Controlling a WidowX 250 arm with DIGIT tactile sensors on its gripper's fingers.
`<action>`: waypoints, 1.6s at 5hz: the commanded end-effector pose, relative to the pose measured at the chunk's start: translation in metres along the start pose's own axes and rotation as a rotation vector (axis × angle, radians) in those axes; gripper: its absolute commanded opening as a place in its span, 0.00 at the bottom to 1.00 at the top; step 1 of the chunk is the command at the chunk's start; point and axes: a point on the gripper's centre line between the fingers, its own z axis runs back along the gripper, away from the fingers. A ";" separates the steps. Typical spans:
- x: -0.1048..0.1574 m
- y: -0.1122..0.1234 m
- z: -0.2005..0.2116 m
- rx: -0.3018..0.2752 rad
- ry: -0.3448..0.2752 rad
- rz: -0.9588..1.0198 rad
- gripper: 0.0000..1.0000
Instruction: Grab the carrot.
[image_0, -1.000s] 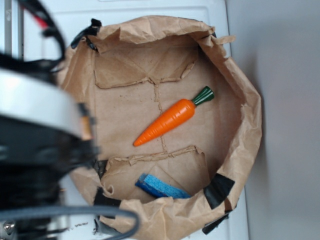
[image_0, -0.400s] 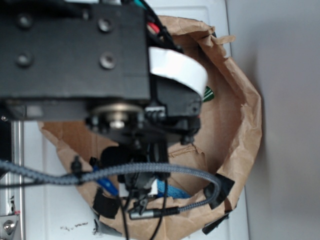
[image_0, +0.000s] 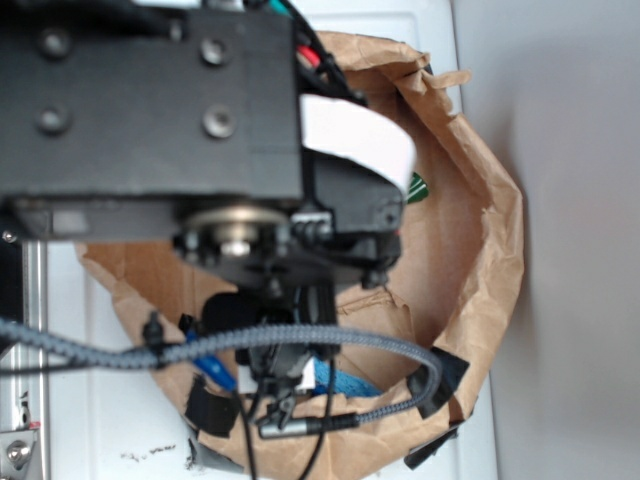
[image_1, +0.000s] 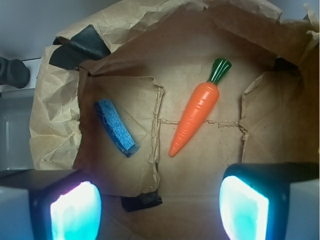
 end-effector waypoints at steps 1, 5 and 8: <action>0.004 0.003 0.010 0.002 -0.034 0.004 1.00; 0.062 0.021 -0.070 -0.035 -0.165 0.217 1.00; 0.062 0.021 -0.070 -0.035 -0.165 0.217 1.00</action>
